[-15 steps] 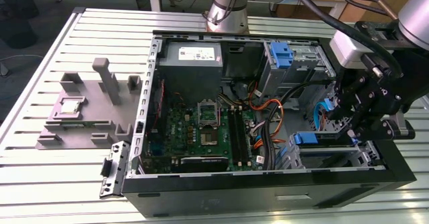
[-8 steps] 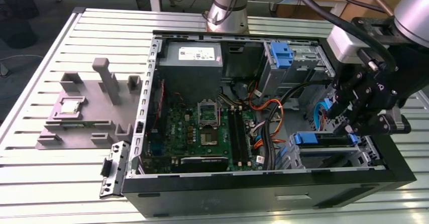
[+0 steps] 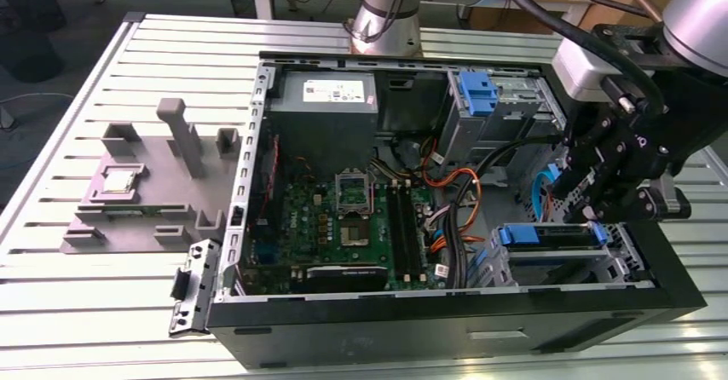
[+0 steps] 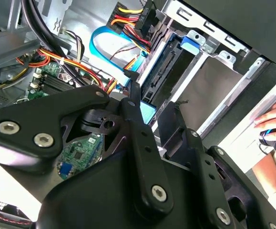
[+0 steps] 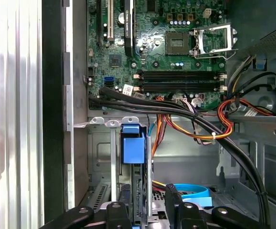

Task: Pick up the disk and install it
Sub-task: 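Insert the first disk wire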

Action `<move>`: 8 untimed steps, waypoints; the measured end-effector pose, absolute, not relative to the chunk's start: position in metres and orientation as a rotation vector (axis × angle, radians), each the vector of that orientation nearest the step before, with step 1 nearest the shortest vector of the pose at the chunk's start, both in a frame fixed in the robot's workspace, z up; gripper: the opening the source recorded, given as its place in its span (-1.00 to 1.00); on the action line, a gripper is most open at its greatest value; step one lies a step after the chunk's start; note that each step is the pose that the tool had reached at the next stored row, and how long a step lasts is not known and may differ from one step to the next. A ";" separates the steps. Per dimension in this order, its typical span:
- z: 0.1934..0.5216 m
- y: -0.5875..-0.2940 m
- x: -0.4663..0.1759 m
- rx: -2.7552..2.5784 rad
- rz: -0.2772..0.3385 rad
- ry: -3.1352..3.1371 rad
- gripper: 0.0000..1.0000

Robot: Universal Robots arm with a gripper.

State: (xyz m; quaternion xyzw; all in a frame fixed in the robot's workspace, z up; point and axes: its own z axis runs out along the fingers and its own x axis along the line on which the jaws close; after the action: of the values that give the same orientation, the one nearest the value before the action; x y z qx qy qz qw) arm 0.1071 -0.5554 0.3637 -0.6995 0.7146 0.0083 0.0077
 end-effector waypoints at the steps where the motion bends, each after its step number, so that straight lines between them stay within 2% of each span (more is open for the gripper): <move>1: 0.364 -0.555 0.107 -2.187 0.026 2.234 -0.15; 8: 0.369 -0.555 0.107 -2.187 0.027 2.234 -0.15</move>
State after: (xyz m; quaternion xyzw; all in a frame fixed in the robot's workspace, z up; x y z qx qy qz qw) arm 0.1071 -0.5552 0.3688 -0.6994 0.7146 0.0085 0.0076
